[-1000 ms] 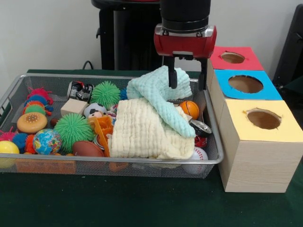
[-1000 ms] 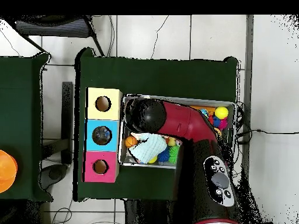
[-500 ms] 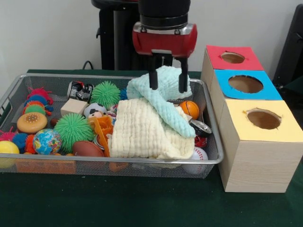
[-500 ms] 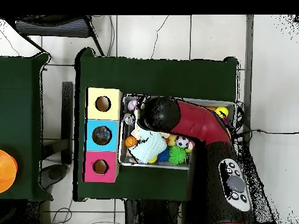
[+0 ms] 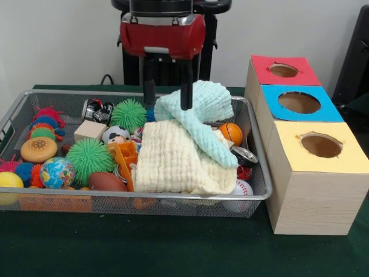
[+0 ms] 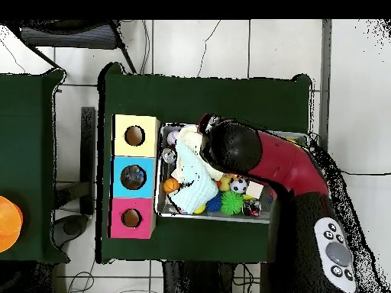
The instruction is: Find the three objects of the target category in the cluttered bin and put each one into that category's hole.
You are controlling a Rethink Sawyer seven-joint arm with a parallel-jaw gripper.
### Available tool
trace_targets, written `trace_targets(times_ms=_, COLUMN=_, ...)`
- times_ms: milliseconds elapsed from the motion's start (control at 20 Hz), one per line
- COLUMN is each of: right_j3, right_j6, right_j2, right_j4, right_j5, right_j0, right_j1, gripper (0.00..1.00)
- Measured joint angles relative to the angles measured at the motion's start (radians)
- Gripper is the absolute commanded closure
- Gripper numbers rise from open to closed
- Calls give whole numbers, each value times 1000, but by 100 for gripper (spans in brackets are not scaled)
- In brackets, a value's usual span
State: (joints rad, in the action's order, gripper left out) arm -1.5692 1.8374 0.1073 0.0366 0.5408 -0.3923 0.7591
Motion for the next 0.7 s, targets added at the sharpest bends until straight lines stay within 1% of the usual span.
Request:
trace_targets(times_ms=200, right_j3=6, right_j6=0, right_j2=0, right_j4=-2, right_j5=2, right_j0=-6, right_j1=5, gripper=0)
trace_targets(times_ms=700, right_j3=38, right_j6=0, right_j2=0, right_j4=-7, right_j5=25, right_j0=-6, right_j1=45, gripper=0)
